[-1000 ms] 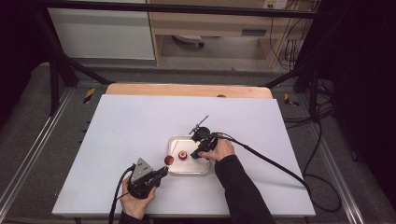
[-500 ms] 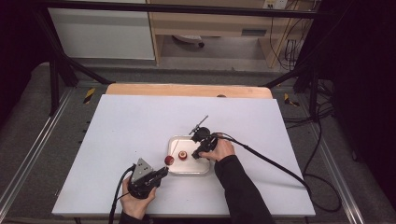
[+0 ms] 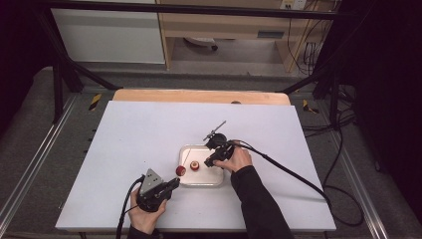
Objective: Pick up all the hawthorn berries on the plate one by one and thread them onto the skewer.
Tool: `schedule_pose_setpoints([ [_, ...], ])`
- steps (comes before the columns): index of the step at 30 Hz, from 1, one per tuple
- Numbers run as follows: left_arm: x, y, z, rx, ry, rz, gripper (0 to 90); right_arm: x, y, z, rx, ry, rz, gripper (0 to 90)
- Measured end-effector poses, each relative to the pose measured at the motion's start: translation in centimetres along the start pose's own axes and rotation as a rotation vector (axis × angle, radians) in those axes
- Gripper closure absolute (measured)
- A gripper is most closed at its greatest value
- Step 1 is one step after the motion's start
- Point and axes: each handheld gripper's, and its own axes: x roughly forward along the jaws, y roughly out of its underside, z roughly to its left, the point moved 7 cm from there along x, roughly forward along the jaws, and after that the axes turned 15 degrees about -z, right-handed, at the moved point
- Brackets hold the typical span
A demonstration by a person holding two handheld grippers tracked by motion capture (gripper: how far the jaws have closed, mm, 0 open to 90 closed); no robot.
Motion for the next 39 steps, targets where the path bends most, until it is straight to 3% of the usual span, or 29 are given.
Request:
schedule_pose_setpoints([
  [3,0.1,-0.1,-0.3,-0.005,0.005,-0.006,88.5,-1.3,-0.9,0.3,0.038,-0.018,-0.093,61.3],
  [4,0.1,-0.1,-0.3,-0.004,0.006,-0.007,88.5,-1.3,-0.9,0.3,0.038,-0.018,-0.093,61.4],
  [5,0.1,-0.1,-0.3,-0.003,0.006,-0.007,88.5,-1.9,-1.3,0.5,0.055,-0.029,-0.137,61.4],
  [9,0.2,-0.2,-0.5,-0.004,0.007,-0.013,88.5,-2.8,-1.6,0.5,0.076,-0.039,-0.198,61.4],
  [10,0.2,-0.2,-0.6,-0.001,0.008,-0.015,88.5,-3.5,-1.8,0.5,0.102,-0.05,-0.257,61.4],
  [11,0.2,-0.2,-0.7,-0.001,0.008,-0.017,88.5,-3.5,-1.8,0.5,0.102,-0.05,-0.257,61.4],
  [12,0.2,-0.3,-0.8,0.001,0.011,-0.018,88.5,-4.2,-1.9,0.5,0.135,-0.065,-0.315,61.4],
  [14,0.3,-0.3,-0.9,0.002,0.013,-0.019,88.5,-4.5,-2.0,0.5,0.144,-0.067,-0.337,61.4],
  [15,0.4,-0.3,-1.1,0.001,0.016,-0.02,88.5,-5.3,-2.0,0.5,0.18,-0.081,-0.402,61.4],
  [18,0.6,-0.4,-1.5,0.008,0.02,-0.023,88.5,-6.2,-2.0,0.3,0.216,-0.093,-0.479,61.4],
  [20,0.7,-0.5,-1.8,0.011,0.026,-0.022,88.5,-6.4,-2.0,0.3,0.224,-0.095,-0.499,61.4],
  [24,1.1,-0.5,-2.4,0.015,0.034,-0.018,88.5,-7.8,-1.8,-0.1,0.313,-0.122,-0.645,61.4],
  [34,2.1,-0.9,-4.0,0.038,0.063,-0.007,88.5,-9.3,-1.9,-0.2,0.413,-0.147,-0.795,61.4],
  [39,2.6,-1.1,-4.7,0.035,0.073,-0.01,88.5,-9.5,-2.1,-0.1,0.425,-0.138,-0.832,61.5],
])
